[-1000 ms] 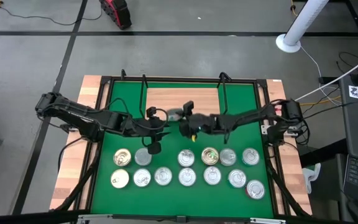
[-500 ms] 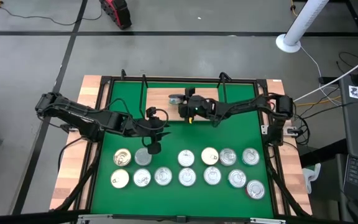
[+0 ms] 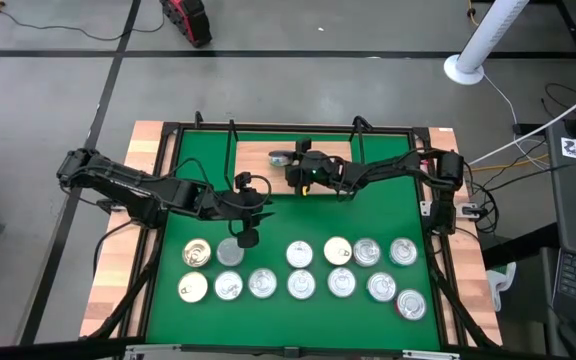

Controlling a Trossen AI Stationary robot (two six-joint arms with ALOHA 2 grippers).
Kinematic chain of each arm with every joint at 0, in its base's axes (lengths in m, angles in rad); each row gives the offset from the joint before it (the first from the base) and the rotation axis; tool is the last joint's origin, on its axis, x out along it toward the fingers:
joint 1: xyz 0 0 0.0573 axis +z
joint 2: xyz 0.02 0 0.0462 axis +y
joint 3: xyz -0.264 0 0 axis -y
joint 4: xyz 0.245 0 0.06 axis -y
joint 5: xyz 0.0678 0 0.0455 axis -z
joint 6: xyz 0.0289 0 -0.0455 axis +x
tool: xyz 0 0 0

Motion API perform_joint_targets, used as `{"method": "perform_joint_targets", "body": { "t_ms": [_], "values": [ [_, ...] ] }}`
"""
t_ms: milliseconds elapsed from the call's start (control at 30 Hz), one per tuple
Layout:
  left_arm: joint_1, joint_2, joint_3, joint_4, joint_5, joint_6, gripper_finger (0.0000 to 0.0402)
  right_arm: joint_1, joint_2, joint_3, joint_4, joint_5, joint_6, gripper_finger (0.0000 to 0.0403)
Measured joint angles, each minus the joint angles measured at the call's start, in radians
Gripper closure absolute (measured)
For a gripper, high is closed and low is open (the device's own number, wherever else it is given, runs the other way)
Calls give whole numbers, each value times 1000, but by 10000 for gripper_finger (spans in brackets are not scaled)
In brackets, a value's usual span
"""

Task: Stack canned seafood by type on shelf
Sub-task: Put the green white tuna can on the shelf

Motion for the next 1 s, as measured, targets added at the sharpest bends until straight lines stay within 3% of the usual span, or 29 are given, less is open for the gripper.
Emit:
{"method": "perform_joint_targets", "body": {
  "t_ms": [167, 533, 1000],
  "values": [
    [0, 0, 0, 0, 0, -1, 281, 0, 0, 0, -1, -1, 2, 237],
    [0, 0, 0, 0, 0, -3, 281, 1, 3, -2, -7, -4, 108, 143],
    [-9, 0, 0, 0, 0, -52, 281, 0, 2, -2, -125, -157, 370, 146]
  ]
}}
